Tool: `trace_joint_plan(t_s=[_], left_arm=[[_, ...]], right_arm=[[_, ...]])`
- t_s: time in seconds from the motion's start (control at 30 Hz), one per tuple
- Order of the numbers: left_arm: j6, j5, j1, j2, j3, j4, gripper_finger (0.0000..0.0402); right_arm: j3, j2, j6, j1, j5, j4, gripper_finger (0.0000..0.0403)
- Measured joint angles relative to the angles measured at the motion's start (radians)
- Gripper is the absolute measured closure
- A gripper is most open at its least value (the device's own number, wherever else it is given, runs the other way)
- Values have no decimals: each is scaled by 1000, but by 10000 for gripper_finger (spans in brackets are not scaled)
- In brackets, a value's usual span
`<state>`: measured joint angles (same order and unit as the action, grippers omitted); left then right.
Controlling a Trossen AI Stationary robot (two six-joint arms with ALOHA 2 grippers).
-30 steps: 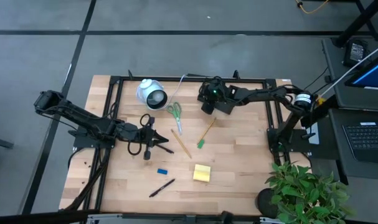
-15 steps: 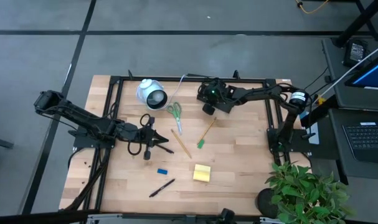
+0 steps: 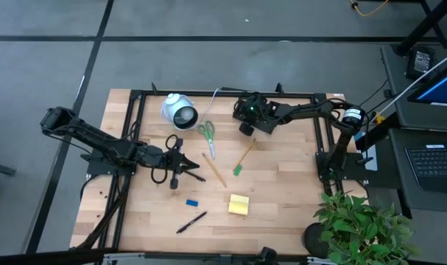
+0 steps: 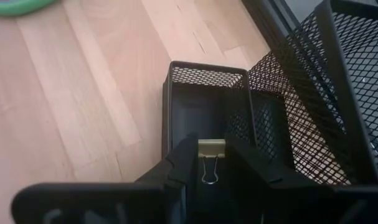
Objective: Pick and place office supplies into organizer
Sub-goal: Put the top brown binder clip into the desk organizer, then put the top black pen into the desk organizer
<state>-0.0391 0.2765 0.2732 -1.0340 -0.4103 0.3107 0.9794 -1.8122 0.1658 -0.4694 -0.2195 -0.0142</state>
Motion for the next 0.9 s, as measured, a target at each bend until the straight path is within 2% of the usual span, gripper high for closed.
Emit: trace_joint_plan(t_s=[0.4, 0.6, 0.9], left_arm=[[0, 0, 0, 0, 0, 0, 400], [-4, 0, 0, 0, 0, 0, 400], [-4, 0, 0, 0, 0, 0, 400]], right_arm=[[98, 1, 24, 4, 2, -153, 324], [103, 1, 47, 4, 2, -158, 320], [102, 1, 40, 4, 2, -165, 235]])
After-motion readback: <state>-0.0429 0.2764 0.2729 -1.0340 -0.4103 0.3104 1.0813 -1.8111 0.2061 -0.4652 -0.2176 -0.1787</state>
